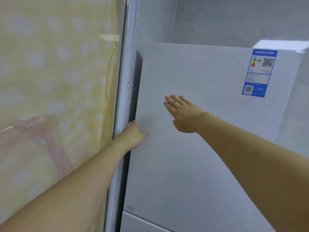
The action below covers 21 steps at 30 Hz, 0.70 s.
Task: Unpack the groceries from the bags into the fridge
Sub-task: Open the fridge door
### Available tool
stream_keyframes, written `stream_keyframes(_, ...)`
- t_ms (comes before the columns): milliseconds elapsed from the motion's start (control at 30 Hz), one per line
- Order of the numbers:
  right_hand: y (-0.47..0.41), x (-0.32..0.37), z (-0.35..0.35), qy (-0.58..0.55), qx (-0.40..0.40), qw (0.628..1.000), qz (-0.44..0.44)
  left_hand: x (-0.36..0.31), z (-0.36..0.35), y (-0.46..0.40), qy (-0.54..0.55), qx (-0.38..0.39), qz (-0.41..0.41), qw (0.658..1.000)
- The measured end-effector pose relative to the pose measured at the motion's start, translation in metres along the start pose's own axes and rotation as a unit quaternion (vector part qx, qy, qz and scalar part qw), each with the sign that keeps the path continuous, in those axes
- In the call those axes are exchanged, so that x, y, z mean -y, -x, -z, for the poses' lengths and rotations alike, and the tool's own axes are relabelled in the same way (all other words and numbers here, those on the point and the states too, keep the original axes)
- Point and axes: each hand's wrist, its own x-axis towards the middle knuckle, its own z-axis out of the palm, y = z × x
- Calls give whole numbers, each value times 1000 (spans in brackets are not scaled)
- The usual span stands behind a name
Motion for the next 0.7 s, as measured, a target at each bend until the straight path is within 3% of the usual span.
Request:
stream_keyframes(233,-81,-5,-4,119,-30,990,67,18,-8,-42,50,-31,28,998)
stream_keyframes(567,-142,0,-10,169,-81,975,118,25,-24,-66,109,-88,-1,990)
stream_keyframes(700,-156,3,2,181,-66,973,129,30,-31,-71,108,-105,1,989)
